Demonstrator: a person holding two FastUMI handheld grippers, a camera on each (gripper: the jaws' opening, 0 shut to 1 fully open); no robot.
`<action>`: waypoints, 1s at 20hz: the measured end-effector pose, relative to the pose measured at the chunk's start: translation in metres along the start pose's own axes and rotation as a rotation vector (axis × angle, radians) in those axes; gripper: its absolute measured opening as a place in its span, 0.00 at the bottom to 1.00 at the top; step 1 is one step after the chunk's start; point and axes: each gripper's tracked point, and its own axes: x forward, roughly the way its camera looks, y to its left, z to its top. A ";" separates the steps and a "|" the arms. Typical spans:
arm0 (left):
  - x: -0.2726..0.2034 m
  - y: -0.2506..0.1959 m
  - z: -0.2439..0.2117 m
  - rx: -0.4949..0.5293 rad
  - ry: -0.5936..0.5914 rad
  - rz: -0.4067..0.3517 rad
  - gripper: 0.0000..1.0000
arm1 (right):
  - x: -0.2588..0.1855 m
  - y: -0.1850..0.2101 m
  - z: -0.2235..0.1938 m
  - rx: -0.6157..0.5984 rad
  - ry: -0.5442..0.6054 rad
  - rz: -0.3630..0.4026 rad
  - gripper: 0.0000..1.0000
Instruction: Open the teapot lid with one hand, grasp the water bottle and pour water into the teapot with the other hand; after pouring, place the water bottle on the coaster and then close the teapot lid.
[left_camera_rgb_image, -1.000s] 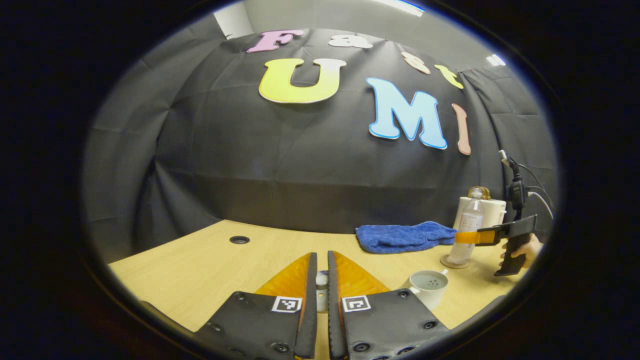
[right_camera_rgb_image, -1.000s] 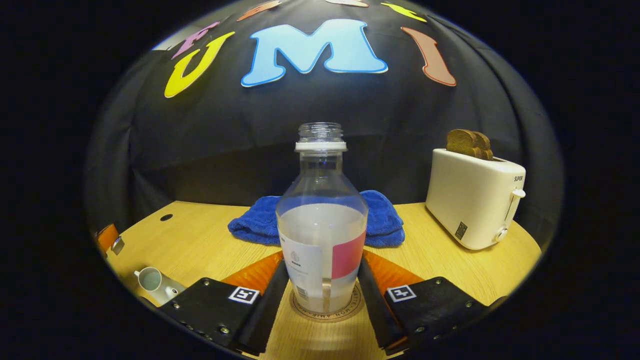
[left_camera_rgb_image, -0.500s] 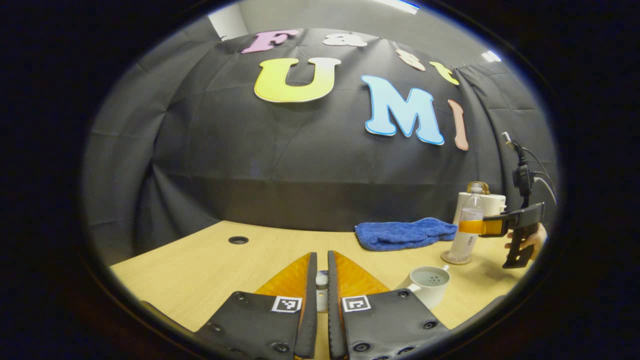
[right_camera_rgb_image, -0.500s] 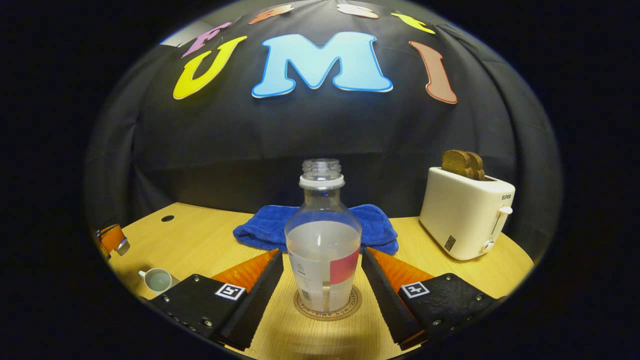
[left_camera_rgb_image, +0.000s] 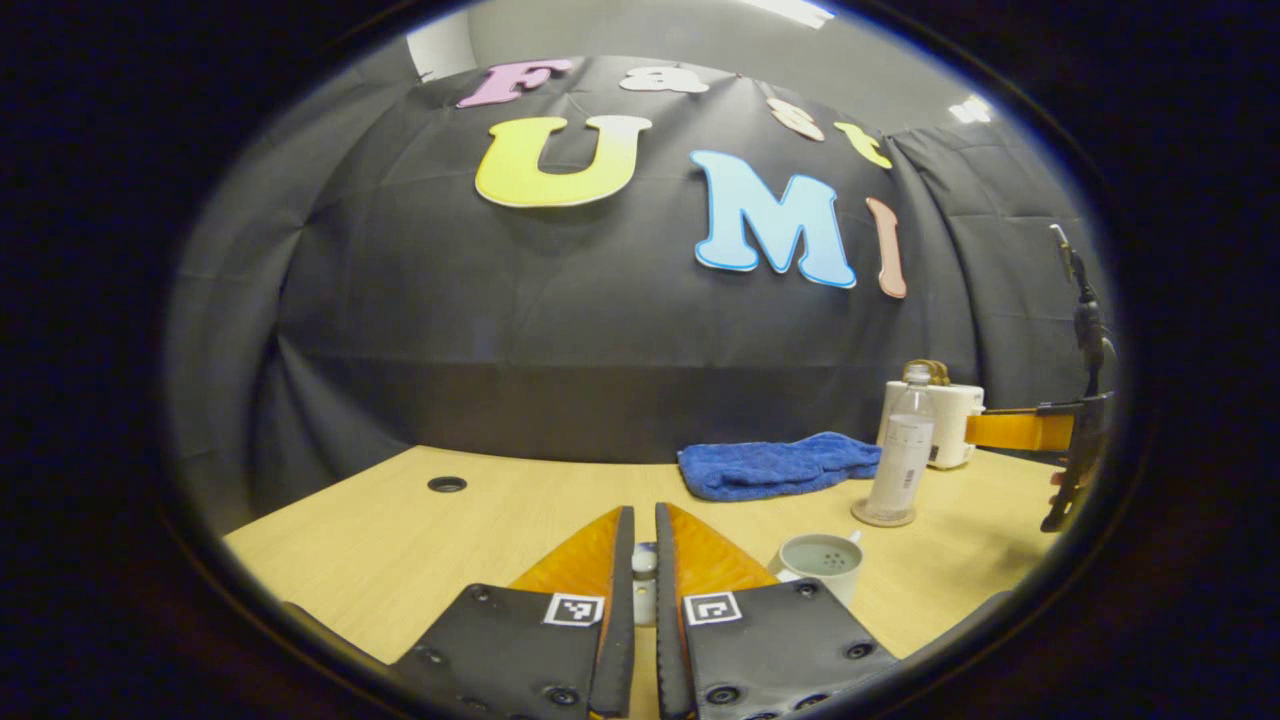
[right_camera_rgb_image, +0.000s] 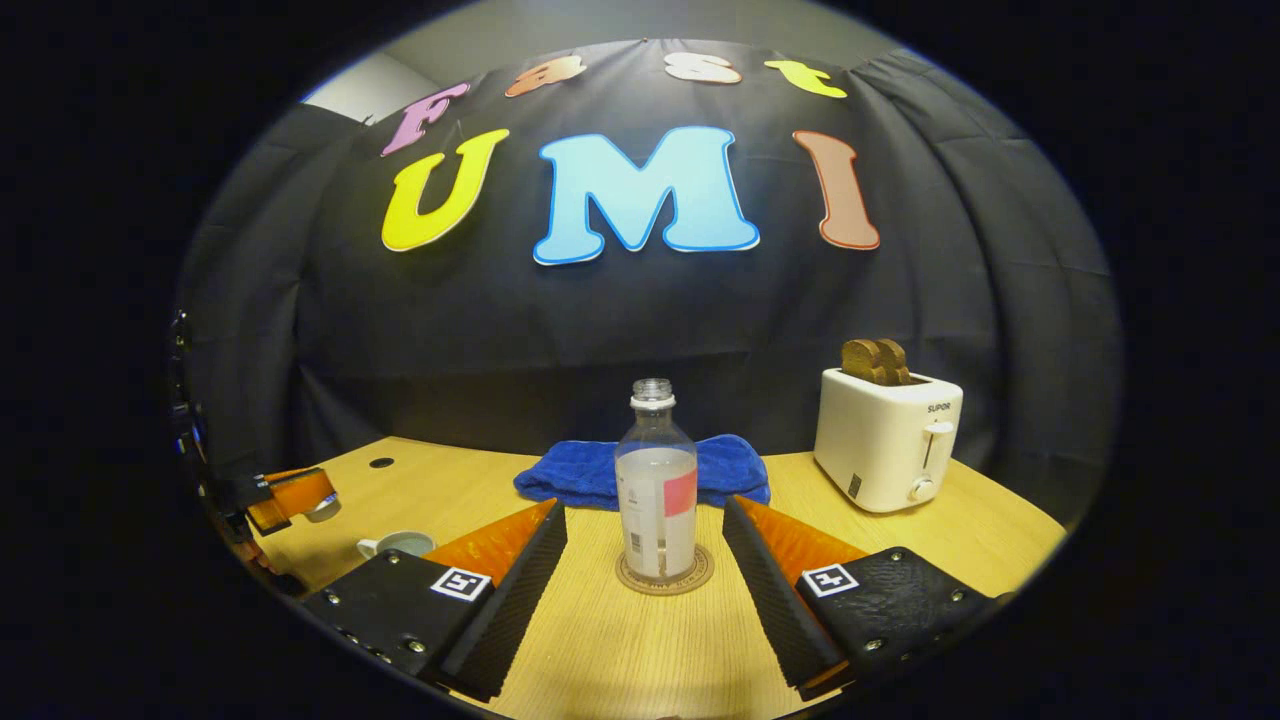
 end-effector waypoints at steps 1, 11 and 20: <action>-0.001 -0.003 0.002 0.012 0.000 0.000 0.18 | -0.009 -0.004 -0.002 -0.002 -0.006 -0.015 0.97; 0.005 -0.073 0.025 0.087 0.007 -0.061 0.15 | -0.058 -0.021 -0.017 0.013 -0.046 -0.055 0.97; 0.030 -0.119 0.002 0.144 0.079 -0.101 0.17 | -0.068 -0.022 -0.005 -0.032 -0.116 -0.090 0.97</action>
